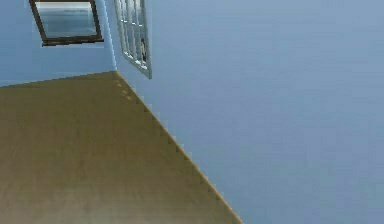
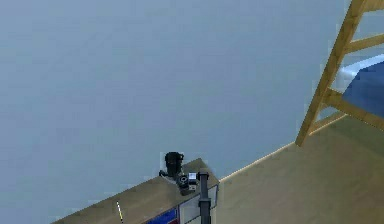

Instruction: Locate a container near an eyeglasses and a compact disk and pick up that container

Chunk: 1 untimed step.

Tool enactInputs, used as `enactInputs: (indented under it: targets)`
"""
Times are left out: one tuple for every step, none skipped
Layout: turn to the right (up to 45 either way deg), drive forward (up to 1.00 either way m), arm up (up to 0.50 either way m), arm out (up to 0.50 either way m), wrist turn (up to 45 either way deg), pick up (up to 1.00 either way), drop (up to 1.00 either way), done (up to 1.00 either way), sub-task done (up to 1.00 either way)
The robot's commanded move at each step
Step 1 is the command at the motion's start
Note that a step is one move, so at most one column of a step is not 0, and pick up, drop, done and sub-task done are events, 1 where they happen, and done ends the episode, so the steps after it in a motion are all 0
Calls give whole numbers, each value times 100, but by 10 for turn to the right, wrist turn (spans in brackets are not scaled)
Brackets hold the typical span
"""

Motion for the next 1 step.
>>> enactInputs:
  targets:
    - [0,0,0,0,0,0,0,100,0]
